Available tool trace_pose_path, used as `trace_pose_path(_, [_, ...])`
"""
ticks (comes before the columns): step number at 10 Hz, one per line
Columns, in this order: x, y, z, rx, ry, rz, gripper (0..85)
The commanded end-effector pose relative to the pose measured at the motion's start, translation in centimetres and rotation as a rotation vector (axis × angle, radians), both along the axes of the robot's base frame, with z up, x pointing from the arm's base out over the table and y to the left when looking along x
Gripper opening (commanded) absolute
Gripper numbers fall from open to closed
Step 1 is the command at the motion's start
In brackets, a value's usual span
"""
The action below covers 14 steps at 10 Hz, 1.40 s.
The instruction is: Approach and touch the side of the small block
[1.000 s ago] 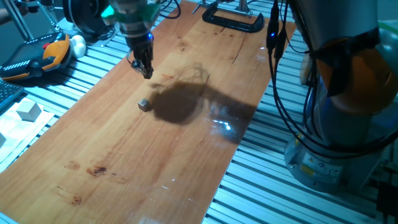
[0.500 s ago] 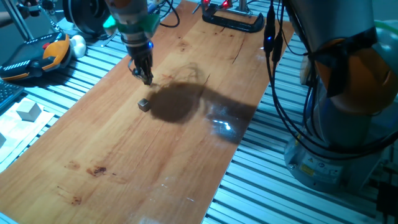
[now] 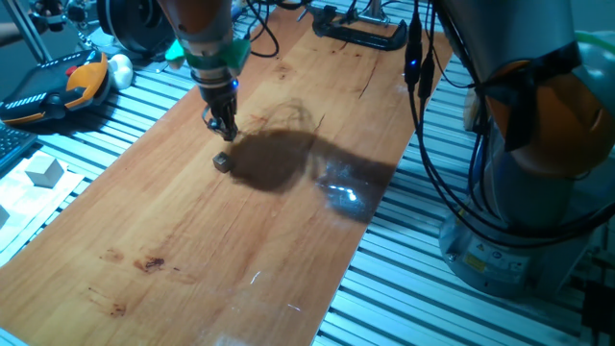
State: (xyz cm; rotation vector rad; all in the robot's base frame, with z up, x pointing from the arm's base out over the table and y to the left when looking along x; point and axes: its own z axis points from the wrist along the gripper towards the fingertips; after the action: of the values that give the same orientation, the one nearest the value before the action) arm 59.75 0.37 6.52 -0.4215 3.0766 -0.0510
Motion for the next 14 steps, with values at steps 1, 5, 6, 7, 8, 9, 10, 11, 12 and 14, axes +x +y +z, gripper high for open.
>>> trace_pose_path(1, [-0.03,0.1,-0.3,-0.008,-0.007,0.002,0.7])
trace_pose_path(5, [-0.44,0.5,-1.2,-0.024,-0.025,-0.003,0.7])
trace_pose_path(6, [-0.57,0.8,-1.4,-0.024,-0.030,-0.009,0.7])
trace_pose_path(7, [-0.65,1.0,-1.5,-0.030,-0.033,-0.012,0.7])
trace_pose_path(8, [-0.72,1.2,-1.7,-0.025,-0.035,-0.017,0.7])
trace_pose_path(9, [-0.76,1.6,-1.7,-0.017,-0.037,-0.024,0.7])
trace_pose_path(10, [-0.80,1.9,-1.7,-0.003,-0.038,-0.040,0.7])
trace_pose_path(11, [-0.84,2.2,-1.6,0.011,-0.040,-0.052,0.7])
trace_pose_path(12, [-0.80,2.3,-1.6,0.013,-0.040,-0.055,0.7])
trace_pose_path(14, [-0.45,1.7,-1.0,0.010,-0.020,-0.031,0.7])
